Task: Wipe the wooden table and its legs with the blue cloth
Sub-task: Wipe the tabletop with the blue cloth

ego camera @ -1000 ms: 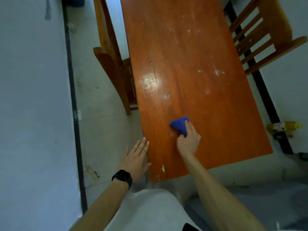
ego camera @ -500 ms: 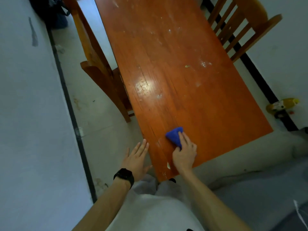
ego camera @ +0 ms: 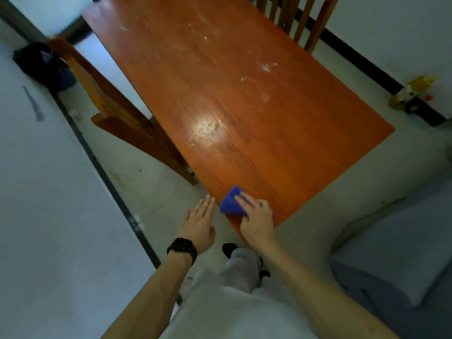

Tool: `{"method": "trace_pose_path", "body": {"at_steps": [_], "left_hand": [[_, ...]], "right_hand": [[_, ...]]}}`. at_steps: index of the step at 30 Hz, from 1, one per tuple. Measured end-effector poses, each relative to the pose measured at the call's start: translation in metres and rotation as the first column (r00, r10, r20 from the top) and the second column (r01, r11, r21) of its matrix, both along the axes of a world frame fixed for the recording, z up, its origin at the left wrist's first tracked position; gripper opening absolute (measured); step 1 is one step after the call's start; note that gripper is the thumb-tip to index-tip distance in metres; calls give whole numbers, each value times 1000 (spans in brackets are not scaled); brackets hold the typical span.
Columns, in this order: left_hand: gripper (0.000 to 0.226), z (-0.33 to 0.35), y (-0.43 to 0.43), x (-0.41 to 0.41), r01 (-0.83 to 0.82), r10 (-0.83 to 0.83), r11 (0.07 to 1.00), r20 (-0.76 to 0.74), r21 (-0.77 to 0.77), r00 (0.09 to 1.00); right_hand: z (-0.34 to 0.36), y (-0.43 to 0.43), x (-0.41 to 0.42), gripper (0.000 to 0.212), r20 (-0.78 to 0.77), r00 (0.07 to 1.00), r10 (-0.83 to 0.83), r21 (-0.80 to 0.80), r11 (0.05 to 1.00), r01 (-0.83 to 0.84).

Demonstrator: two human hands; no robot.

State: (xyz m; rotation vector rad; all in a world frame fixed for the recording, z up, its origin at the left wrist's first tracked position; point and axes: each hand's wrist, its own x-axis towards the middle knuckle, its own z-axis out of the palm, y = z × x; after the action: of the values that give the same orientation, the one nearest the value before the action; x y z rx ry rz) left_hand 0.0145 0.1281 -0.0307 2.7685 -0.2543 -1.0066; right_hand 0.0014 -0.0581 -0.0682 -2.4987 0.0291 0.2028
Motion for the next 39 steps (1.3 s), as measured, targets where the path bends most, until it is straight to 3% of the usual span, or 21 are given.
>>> {"method": "trace_pose_path", "body": {"at_steps": [2,3,6,9,13,15,17,19,21,24,28,32,34,35,37,38,39], "left_hand": [[88,15,6,2,-4,4,1000,-20,-2,1000],[89,20,9,4,16,-16,1000,-14,10,1000],[88,28,18,20,73,-75,995,40,64,996],[82,28,20,39,152,-156,983,27,107,987],[72,25,21,83,280,-284,955,25,93,959],[71,19,21,105,350,-352,933,12,85,936],[70,9,23,124,414,-415,907,-3,76,910],[69,-1,26,136,480,-480,875,-21,68,877],[69,-9,30,139,505,-505,861,-24,52,863],[68,-14,35,145,536,-536,844,6,31,844],[73,-14,38,155,605,-606,794,-12,55,796],[87,-12,41,159,679,-681,725,-27,114,732],[91,-8,38,164,717,-718,683,-55,143,694],[92,-6,36,165,731,-729,666,-75,148,680],[91,-5,33,166,739,-736,657,-87,149,671],[89,-4,32,167,742,-740,653,-81,151,667],[84,-4,33,168,745,-744,651,-71,148,664]], "right_hand": [[7,10,-21,59,-137,965,224,189,962,-196],[14,9,-23,57,-180,956,230,304,938,-168],[31,-10,1,58,-157,980,-124,417,891,180],[28,-41,32,59,-48,936,-350,287,892,348],[13,-45,30,64,-108,857,-504,4,862,507],[8,-14,3,64,-66,869,-491,-5,871,492],[9,26,-25,60,-101,952,-289,106,948,299],[15,50,-39,59,-237,969,-72,172,978,115],[21,55,-37,55,-271,945,-183,219,944,245],[23,51,-7,57,-80,822,-563,107,816,569],[26,97,42,62,-100,877,-469,-99,882,461],[3,104,0,71,-63,893,-445,-243,875,419],[-2,85,-37,70,-51,799,-599,-294,773,562],[-2,75,-58,69,-70,681,-729,-334,661,672],[1,56,-94,62,-169,335,-927,-391,375,840],[3,50,-105,60,-196,169,-966,-407,237,882],[5,51,-106,59,-199,74,-977,-406,151,901]]}}
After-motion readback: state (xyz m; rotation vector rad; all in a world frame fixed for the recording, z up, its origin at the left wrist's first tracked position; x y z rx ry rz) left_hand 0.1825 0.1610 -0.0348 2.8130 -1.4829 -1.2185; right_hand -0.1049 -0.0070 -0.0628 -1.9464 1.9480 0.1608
